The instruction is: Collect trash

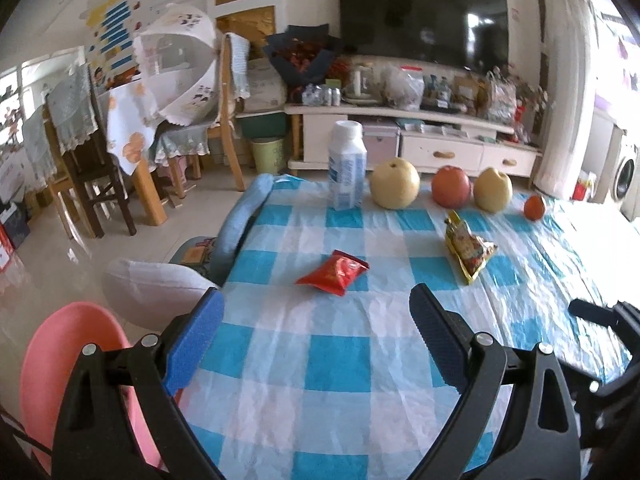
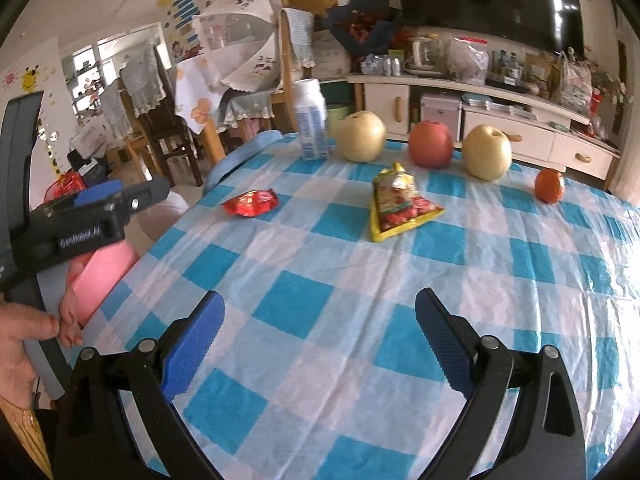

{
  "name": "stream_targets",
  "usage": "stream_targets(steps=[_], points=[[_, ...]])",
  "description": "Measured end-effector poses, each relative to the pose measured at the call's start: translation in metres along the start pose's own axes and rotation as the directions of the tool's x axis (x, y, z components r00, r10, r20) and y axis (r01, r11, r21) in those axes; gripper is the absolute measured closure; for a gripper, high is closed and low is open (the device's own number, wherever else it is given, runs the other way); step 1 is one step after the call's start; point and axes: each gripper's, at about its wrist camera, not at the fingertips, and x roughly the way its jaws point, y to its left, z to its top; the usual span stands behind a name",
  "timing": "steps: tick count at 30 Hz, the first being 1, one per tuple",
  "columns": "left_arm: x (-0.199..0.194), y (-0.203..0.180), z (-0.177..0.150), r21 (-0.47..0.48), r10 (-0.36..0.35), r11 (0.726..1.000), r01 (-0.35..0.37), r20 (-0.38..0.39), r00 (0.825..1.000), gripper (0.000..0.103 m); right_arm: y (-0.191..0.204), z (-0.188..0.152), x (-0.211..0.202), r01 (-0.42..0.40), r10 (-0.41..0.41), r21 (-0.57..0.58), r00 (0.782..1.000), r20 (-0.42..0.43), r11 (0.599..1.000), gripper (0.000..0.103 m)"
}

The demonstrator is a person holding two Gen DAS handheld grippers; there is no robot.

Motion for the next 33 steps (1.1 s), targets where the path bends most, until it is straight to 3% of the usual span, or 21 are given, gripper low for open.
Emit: stream_targets(steps=[14,24,33], points=[[0.042,-0.04,0.001,0.11,-0.02,0.994,0.026,-0.053,0.998,0.009,-0.056,0.017,0.027,0.047,-0.046,0.089,0.999,-0.019,0.995,0.008],[0.099,-0.034,-0.003,0.081,-0.024,0.996,0.038,-0.162,0.986,0.009,-0.091,0.035,0.072,-0.042,0.058,0.255,0.997,-0.057,0.966,0.008],[0.135,-0.015,0.005,0.056,-0.03,0.998,0.042,-0.195,0.98,0.009,-0.096,0.052,0.1,-0.012,0.027,0.193,0.997,-0.077,0.981,0.008]])
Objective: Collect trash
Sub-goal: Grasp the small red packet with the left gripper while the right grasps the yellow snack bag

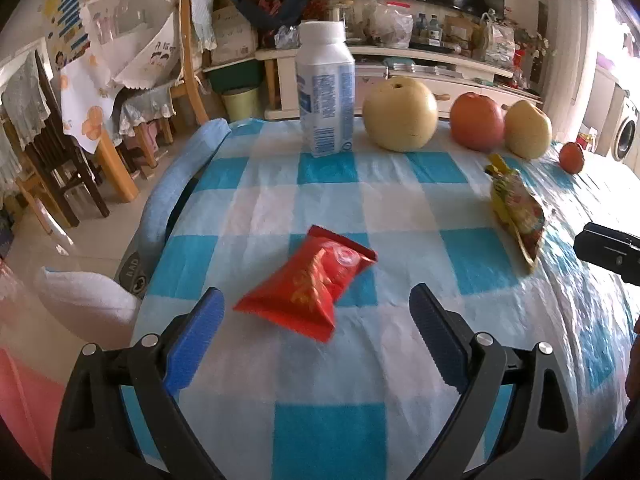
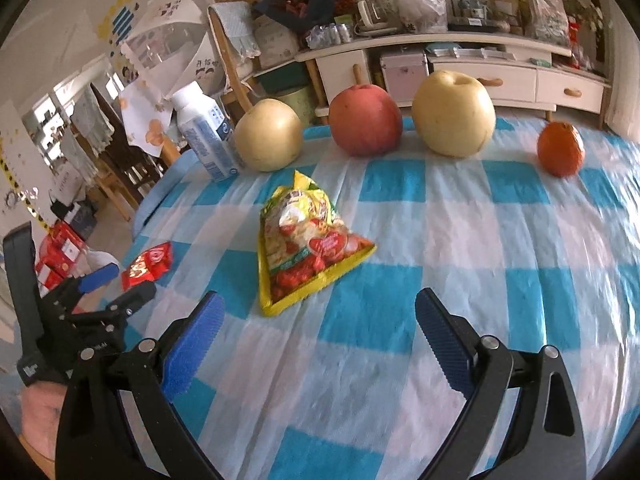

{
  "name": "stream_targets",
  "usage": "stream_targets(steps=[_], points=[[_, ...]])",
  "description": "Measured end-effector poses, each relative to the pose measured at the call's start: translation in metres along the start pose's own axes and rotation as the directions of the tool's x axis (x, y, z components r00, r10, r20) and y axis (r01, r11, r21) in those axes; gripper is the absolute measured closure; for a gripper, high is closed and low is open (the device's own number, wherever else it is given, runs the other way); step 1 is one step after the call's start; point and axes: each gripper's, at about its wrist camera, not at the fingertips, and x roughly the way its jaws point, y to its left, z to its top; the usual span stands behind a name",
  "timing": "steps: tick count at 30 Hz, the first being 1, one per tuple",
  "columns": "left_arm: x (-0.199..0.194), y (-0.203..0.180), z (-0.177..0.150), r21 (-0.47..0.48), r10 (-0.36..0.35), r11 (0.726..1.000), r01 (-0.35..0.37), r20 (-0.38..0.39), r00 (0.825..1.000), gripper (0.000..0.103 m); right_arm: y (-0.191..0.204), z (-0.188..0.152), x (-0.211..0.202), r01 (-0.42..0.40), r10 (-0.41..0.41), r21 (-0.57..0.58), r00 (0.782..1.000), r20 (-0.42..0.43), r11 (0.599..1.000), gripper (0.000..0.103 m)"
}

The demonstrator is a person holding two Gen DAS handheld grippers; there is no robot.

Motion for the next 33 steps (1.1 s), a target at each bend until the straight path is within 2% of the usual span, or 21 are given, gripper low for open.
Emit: stream_targets(steps=[9,14,19,27,28,29,30,33], points=[[0.019,0.011,0.014,-0.038,-0.052,0.998,0.052,-0.02,0.998,0.009,0.015,0.023,0.022,0.049,-0.047,-0.124,0.999,0.02,0.991,0.008],[0.032,0.008,0.018,-0.039,-0.088,0.996,0.085,-0.064,0.994,0.009,0.02,0.027,0.036,0.051,-0.053,-0.164,0.999,-0.01,0.985,0.008],[0.036,0.007,0.018,-0.043,-0.082,0.996,0.078,-0.083,0.993,0.021,0.023,0.029,0.051,0.043,-0.051,-0.168,0.998,-0.04,0.985,0.008],[0.033,0.006,0.019,-0.036,-0.078,0.996,0.076,-0.071,0.994,0.031,0.018,0.031,0.058,0.035,-0.045,-0.145,0.997,-0.064,0.989,0.008],[0.033,0.006,0.019,-0.036,-0.08,0.996,0.078,-0.069,0.994,0.033,0.017,0.031,0.058,0.035,-0.045,-0.138,0.997,-0.066,0.99,0.01],[0.032,0.006,0.019,-0.037,-0.084,0.996,0.081,-0.065,0.994,0.033,0.015,0.032,0.059,0.033,-0.043,-0.132,0.997,-0.069,0.991,0.021],[0.031,0.005,0.018,-0.037,-0.085,0.996,0.083,-0.063,0.994,0.035,0.014,0.032,0.059,0.034,-0.043,-0.124,0.997,-0.069,0.992,0.025],[0.029,0.004,0.018,-0.038,-0.091,0.995,0.089,-0.055,0.994,0.039,0.013,0.032,0.059,0.036,-0.045,-0.124,0.997,-0.069,0.992,0.026]])
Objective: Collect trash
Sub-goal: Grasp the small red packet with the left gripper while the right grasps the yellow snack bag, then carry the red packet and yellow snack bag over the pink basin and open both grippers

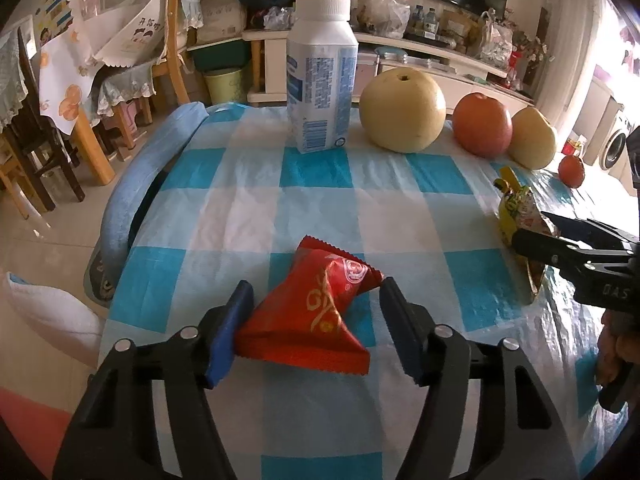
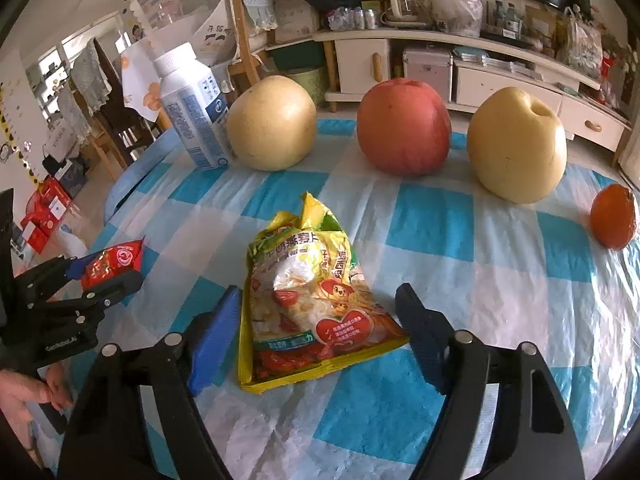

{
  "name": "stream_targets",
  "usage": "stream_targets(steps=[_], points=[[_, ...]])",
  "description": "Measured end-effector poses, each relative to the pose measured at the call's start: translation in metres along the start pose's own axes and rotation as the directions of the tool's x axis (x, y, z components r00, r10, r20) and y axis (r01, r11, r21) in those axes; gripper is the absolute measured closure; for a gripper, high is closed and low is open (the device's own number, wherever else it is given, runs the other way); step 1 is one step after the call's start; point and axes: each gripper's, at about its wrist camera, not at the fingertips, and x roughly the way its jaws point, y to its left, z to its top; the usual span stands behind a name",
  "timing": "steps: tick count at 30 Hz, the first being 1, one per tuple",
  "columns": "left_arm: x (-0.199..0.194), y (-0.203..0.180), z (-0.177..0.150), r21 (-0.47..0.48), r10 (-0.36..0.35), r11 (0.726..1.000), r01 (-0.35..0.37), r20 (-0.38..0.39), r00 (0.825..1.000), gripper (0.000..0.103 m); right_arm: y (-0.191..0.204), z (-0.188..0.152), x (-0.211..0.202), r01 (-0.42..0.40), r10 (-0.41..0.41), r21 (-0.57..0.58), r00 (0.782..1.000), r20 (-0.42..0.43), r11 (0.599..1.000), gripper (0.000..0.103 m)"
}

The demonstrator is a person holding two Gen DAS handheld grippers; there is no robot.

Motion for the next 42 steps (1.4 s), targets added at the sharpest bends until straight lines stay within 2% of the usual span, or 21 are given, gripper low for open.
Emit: stream_targets(steps=[2,4,6,8,17,22,23,24,34,42], points=[[-0.003,-0.001,-0.001,0.002,-0.01,1.0,0.01,0.012,1.0,0.045,0.001,0.0,-0.001,0.008,-0.008,-0.006,1.0,0.004,1.0,0.028],[-0.005,-0.003,-0.002,0.003,-0.025,1.0,0.025,0.017,1.0,0.056,0.001,-0.001,-0.002,0.01,-0.01,-0.01,1.0,0.008,1.0,0.03],[-0.002,-0.006,-0.004,0.012,-0.021,1.0,0.021,-0.003,1.0,0.06,0.001,-0.001,-0.003,0.012,-0.012,-0.014,1.0,0.011,1.0,0.032],[-0.004,-0.007,-0.005,0.012,-0.03,0.999,0.03,-0.001,1.0,0.06,0.004,-0.001,-0.004,0.013,-0.013,-0.025,1.0,0.015,1.0,0.038],[-0.012,-0.011,-0.011,0.02,-0.063,0.998,0.063,-0.006,0.998,0.061,0.025,-0.004,-0.006,0.025,-0.022,-0.114,0.999,0.028,0.993,0.045],[-0.028,-0.006,-0.018,-0.035,-0.111,0.993,0.111,0.007,0.994,0.063,0.032,-0.009,-0.01,0.019,-0.014,-0.138,0.999,0.038,0.99,0.049],[-0.031,-0.007,-0.019,-0.032,-0.107,0.994,0.107,0.01,0.994,0.063,0.033,-0.009,-0.011,0.019,-0.014,-0.142,0.999,0.04,0.99,0.052],[-0.034,-0.007,-0.021,-0.032,-0.108,0.994,0.109,0.014,0.994,0.063,0.035,-0.01,-0.012,0.015,-0.009,-0.144,0.999,0.041,0.99,0.06],[-0.058,-0.01,-0.044,-0.024,-0.148,0.989,0.148,0.004,0.989,0.063,0.063,-0.032,-0.027,0.001,0.004,-0.171,1.0,0.03,0.985,0.062],[-0.088,-0.007,-0.062,-0.013,-0.163,0.986,0.164,0.032,0.986,0.063,0.077,-0.052,-0.052,-0.018,0.025,-0.137,0.999,0.048,0.99,0.063]])
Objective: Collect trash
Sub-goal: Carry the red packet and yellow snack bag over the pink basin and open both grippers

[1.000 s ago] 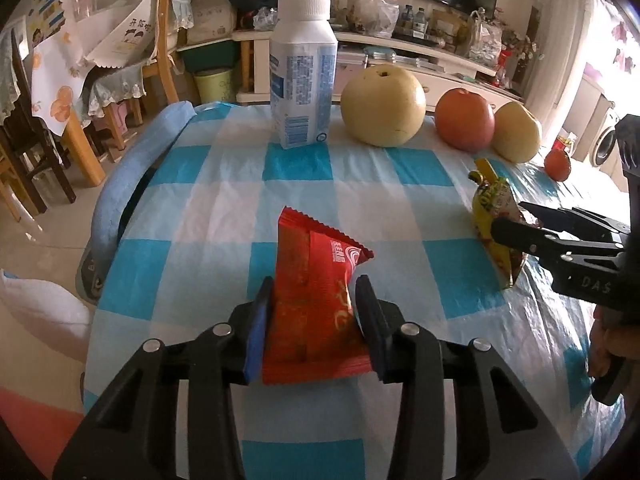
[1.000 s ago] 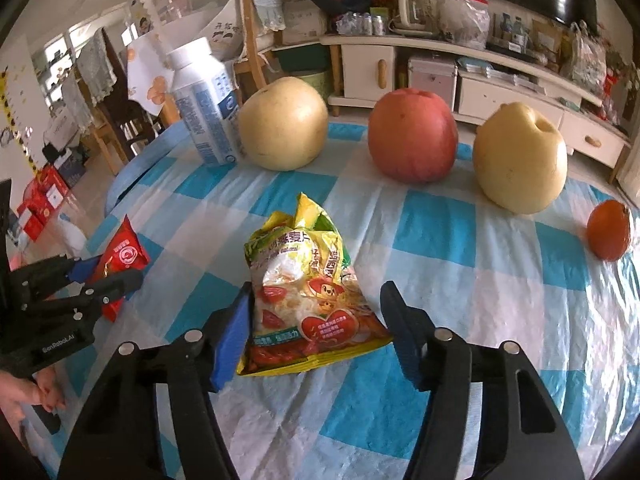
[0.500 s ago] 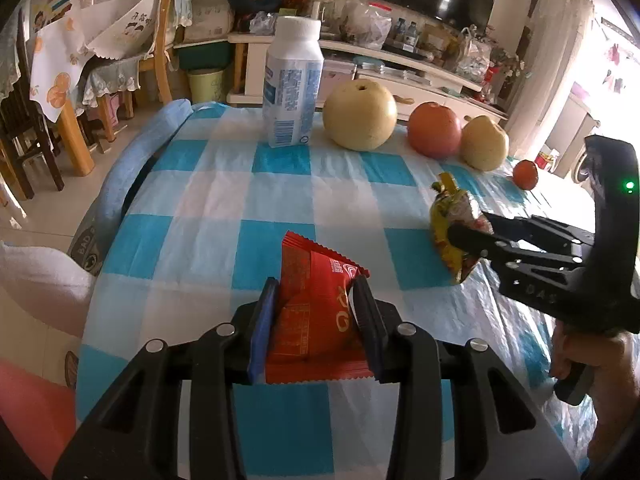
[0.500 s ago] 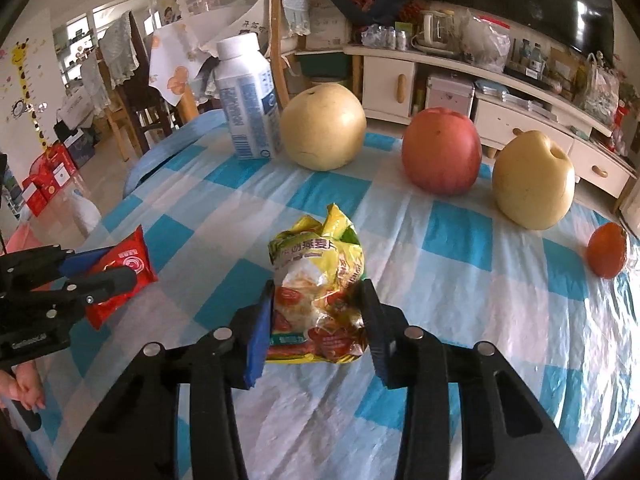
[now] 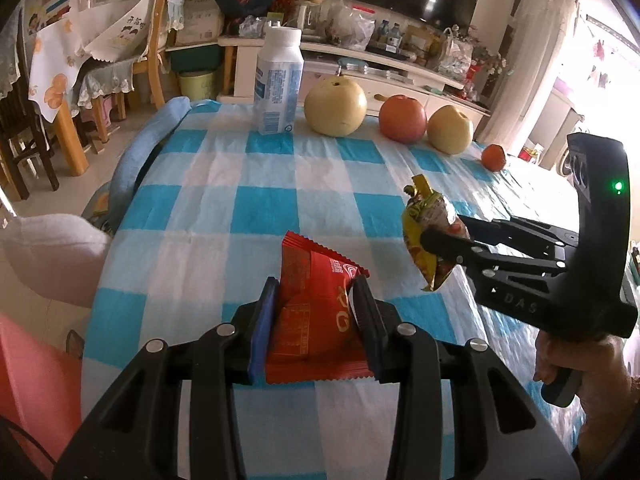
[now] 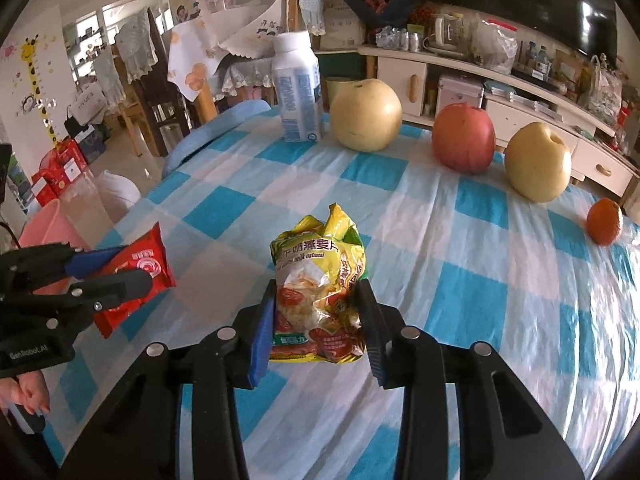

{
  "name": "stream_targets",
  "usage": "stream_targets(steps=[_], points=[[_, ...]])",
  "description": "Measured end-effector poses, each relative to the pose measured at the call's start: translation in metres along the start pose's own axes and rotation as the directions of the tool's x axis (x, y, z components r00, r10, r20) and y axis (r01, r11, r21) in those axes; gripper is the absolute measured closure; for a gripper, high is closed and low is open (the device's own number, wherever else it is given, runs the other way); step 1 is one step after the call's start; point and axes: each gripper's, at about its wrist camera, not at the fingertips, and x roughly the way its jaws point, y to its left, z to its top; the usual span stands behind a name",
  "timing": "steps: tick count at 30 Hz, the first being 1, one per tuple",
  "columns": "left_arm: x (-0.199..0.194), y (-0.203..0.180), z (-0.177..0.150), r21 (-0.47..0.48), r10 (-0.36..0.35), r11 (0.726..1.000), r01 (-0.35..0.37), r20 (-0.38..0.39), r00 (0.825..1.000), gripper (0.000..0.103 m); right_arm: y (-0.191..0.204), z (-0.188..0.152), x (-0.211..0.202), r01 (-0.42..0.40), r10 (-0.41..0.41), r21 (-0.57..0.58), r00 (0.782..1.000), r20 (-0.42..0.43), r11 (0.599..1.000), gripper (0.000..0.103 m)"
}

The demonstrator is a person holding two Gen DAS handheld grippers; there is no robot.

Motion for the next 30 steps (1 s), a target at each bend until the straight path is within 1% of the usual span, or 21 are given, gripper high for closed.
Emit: stream_targets(steps=[3,6,9,14,16,22,30], points=[[-0.013,0.006,-0.008,-0.017,0.003,1.0,-0.003,0.015,1.0,0.063,0.008,-0.006,-0.01,-0.013,0.013,0.025,1.0,0.01,1.0,0.063],[-0.029,0.017,-0.018,-0.058,0.007,0.998,-0.005,0.038,0.999,0.063,0.019,-0.01,-0.015,-0.021,0.021,0.028,1.0,0.018,0.999,0.063],[-0.045,0.025,-0.029,-0.087,0.037,0.996,-0.031,0.059,0.998,0.063,0.036,-0.016,-0.019,-0.032,0.031,0.02,0.999,0.02,0.999,0.063],[-0.065,0.037,-0.038,-0.129,0.062,0.99,-0.05,0.088,0.994,0.063,0.057,-0.032,-0.031,-0.092,0.091,0.068,0.996,0.019,0.993,0.063],[-0.071,0.041,-0.04,-0.132,0.084,0.989,-0.071,0.097,0.992,0.063,0.064,-0.038,-0.035,-0.115,0.114,0.084,0.993,0.017,0.99,0.063],[-0.091,0.051,-0.038,-0.135,0.123,0.985,-0.104,0.138,0.983,0.063,0.091,-0.051,-0.054,-0.136,0.135,0.067,0.991,0.021,0.988,0.063],[-0.113,0.063,-0.036,-0.149,0.166,0.979,-0.139,0.188,0.968,0.063,0.121,-0.051,-0.071,-0.156,0.155,0.027,0.987,0.028,0.987,0.063]])
